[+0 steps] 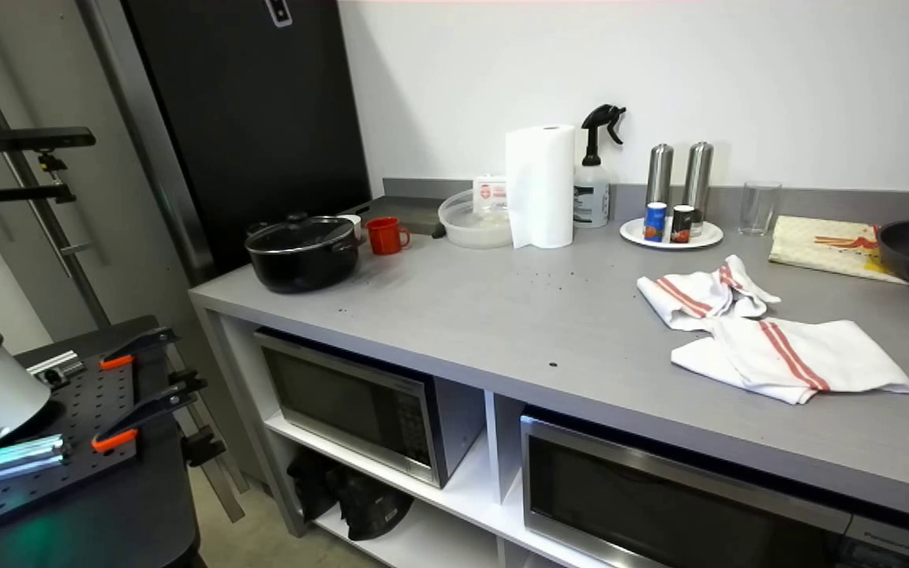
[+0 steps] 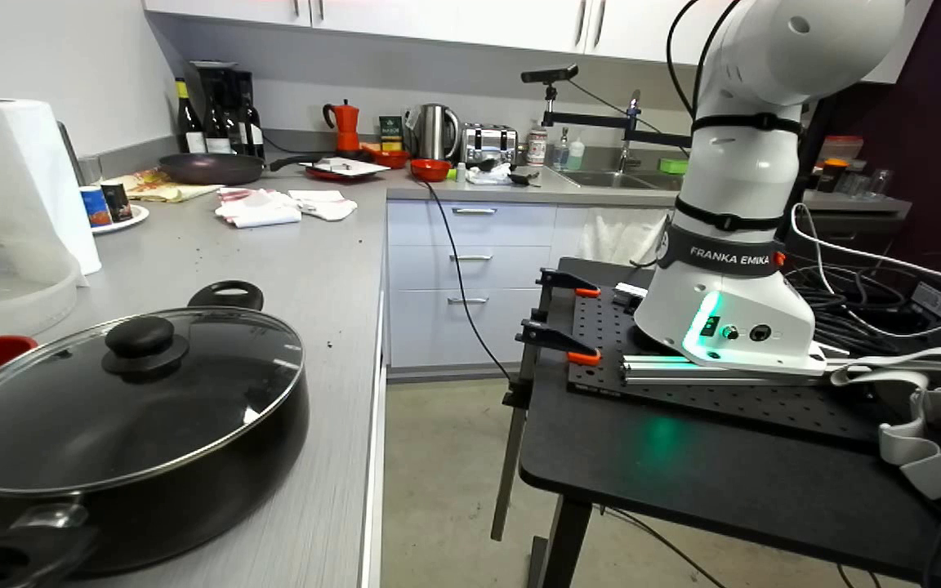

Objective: Remove the glass lid from the top of the black pot.

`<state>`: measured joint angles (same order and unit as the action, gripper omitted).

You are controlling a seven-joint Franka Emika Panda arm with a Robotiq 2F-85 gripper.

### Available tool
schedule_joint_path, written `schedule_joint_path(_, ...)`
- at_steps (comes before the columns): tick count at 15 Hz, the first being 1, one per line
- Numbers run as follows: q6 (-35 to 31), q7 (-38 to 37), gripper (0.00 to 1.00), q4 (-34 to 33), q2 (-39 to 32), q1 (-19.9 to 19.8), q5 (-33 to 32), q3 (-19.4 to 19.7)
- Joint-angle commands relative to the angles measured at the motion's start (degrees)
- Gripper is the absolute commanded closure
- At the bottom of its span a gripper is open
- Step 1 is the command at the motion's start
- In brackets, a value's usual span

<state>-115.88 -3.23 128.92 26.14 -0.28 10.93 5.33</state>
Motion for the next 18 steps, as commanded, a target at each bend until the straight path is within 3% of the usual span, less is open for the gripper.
schedule_joint_path(1,0.6,1.6,0.0,-6.2,-9.1,0.2,0.7,-0.7)
schedule_joint_path(9,0.5,-0.3,0.0,-16.5,-26.4,2.0,-2.2,-6.1)
schedule_joint_path(18,-0.8,-2.5,0.0,-21.1,-37.6,7.3,-9.8,-11.2)
